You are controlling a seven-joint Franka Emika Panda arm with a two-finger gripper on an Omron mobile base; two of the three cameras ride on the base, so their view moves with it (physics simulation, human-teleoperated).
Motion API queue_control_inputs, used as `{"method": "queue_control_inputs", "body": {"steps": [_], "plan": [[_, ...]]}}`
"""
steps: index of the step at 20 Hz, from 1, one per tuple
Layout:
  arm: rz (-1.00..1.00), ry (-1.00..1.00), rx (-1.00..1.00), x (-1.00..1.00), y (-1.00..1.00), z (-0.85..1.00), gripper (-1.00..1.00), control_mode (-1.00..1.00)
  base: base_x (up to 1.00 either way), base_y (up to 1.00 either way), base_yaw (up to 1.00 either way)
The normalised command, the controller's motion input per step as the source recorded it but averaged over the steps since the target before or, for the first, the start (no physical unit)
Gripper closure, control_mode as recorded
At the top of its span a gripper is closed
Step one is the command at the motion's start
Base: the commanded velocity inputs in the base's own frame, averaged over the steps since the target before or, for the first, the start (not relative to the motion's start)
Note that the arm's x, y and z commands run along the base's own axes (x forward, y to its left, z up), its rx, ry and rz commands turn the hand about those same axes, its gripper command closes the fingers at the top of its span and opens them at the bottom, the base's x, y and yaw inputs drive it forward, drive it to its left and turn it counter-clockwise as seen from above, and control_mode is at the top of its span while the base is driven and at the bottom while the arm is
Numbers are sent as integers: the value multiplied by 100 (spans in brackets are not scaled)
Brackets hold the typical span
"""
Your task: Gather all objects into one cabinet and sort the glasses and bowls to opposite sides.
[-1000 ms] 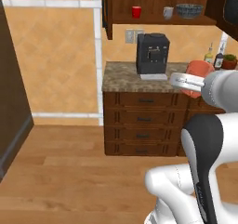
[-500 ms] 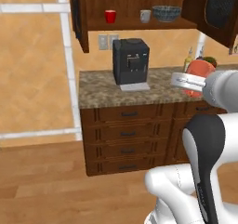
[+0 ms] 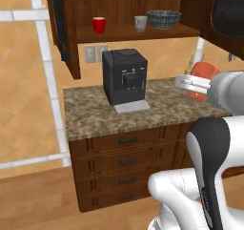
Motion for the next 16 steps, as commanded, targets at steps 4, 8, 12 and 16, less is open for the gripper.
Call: {"method": "queue_control_inputs", "body": {"steps": [4, 8, 12, 16], "plan": [[0, 0, 0, 0, 0, 0, 100, 100, 76, 19, -5], [0, 0, 0, 0, 0, 0, 100, 100, 62, 27, 0], [0, 0, 0, 0, 0, 0, 100, 100, 46, 15, 0], [0, 0, 0, 0, 0, 0, 100, 100, 61, 18, 12]]}}
